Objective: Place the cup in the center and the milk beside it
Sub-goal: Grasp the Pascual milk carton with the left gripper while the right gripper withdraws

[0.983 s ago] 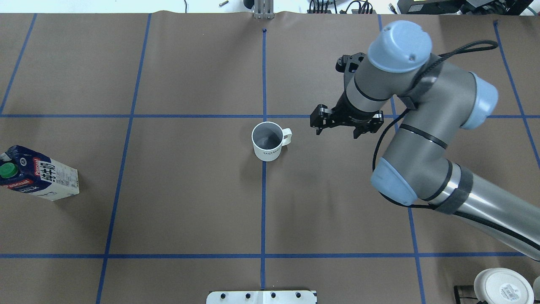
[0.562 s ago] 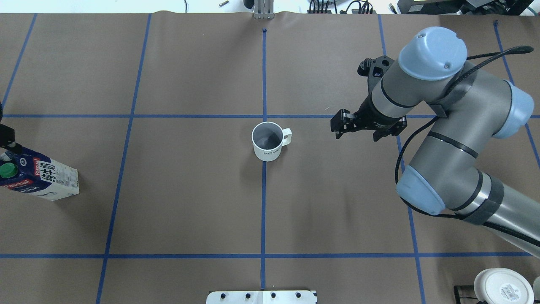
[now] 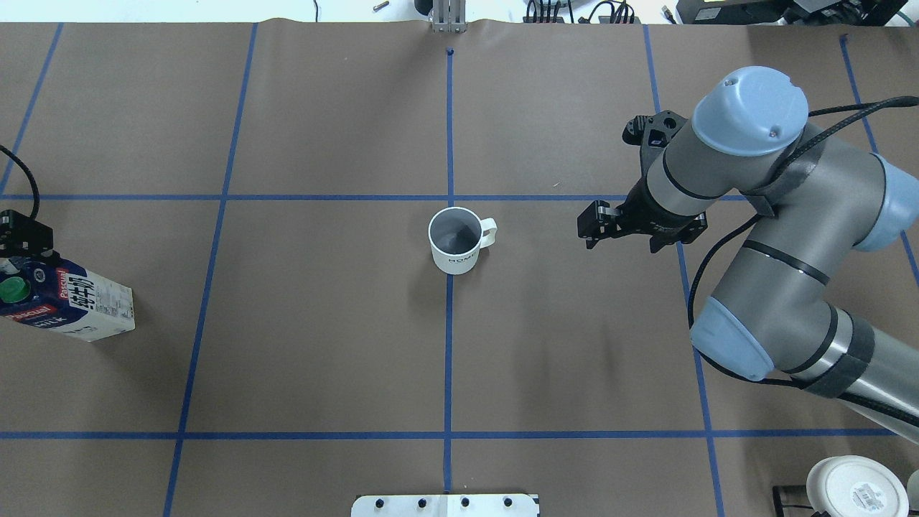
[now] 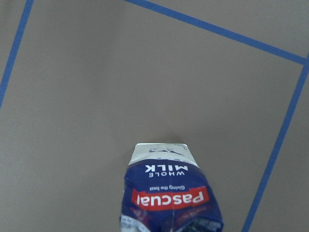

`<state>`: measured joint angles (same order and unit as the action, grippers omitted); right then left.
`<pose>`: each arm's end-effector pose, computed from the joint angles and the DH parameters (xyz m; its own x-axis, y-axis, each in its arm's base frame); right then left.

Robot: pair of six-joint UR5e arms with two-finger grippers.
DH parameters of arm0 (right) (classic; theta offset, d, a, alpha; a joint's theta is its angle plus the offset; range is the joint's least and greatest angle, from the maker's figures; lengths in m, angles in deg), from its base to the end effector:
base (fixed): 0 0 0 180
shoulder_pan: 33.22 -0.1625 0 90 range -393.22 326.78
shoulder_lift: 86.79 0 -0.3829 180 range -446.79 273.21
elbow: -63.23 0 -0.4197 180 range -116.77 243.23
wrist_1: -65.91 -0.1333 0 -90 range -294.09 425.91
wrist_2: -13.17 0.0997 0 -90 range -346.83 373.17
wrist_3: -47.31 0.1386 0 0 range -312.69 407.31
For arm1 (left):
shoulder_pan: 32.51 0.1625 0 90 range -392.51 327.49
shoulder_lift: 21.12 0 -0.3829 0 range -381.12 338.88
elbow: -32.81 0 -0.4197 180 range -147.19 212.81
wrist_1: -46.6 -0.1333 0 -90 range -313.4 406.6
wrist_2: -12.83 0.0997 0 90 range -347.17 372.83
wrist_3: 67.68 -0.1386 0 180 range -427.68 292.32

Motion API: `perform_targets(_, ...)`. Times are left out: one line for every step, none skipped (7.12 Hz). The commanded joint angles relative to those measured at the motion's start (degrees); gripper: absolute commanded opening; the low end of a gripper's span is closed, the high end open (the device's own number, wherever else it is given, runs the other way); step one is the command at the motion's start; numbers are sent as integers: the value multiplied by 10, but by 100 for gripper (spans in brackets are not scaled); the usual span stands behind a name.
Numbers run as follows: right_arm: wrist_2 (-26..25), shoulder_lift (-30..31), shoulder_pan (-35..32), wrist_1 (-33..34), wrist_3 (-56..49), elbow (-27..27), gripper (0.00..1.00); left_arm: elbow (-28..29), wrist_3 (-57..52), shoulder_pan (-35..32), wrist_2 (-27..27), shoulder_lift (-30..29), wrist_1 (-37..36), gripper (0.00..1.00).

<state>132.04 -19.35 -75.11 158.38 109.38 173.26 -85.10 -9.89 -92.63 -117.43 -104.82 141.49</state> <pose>-0.4100 -0.4569 0.2606 0.6683 0.0485 0.7423 -0.0453 0.9987 -0.0244 0.2035 -0.4420 0.4387 0.6533 -0.3206 -0.6858 0.2007 0.9468 -0.2515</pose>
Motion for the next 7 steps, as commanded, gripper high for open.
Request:
perform_targets(0,1,-1,0,1,4,100,17,0,7,0,-6,12,97)
perform_targets(0,2,-1,0,1,3,100,21,0,14,1,-6,12,97)
perform_targets(0,1,-1,1,1,3,100,22,0,16,1,-6,12,96)
perform_targets(0,1,0,1,1,3,100,25,0,20,2,-6,12,95)
perform_targets(0,1,0,1,1,2,100,26,-1,19,2,-6,12,95)
perform_targets(0,1,0,1,1,2,100,28,-1,20,2,-5,12,91)
perform_targets(0,1,0,1,1,3,100,28,-1,20,6,-5,11,73)
